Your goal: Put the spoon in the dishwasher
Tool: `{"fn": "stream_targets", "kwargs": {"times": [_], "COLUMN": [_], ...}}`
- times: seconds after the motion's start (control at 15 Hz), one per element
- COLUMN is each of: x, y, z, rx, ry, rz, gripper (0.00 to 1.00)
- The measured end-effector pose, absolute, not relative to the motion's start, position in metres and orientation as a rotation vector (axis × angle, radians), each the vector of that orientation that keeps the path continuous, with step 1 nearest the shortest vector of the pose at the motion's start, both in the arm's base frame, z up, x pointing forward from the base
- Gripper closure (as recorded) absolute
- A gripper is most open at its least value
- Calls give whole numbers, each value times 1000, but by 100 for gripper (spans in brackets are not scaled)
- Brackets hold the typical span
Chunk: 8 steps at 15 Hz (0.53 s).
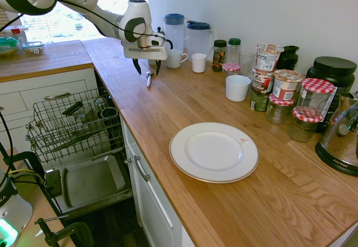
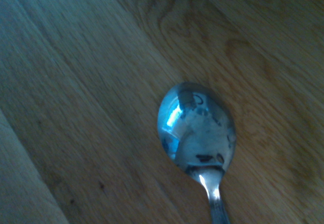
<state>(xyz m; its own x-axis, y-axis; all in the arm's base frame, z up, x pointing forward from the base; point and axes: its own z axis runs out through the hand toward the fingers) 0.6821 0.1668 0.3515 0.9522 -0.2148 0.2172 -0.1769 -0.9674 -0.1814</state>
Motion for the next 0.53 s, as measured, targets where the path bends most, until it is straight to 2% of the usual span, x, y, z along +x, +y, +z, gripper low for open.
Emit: {"fn": "stream_targets", "kwargs": {"times": [0.33, 0.4, 0.53], "x": [689, 689, 689], "y": [173, 174, 175], "z": [343, 342, 340], "rx": [-2937, -2937, -2937], "ry": [289, 288, 288], "rz": [-347, -345, -340], "gripper": [0, 100, 100]}}
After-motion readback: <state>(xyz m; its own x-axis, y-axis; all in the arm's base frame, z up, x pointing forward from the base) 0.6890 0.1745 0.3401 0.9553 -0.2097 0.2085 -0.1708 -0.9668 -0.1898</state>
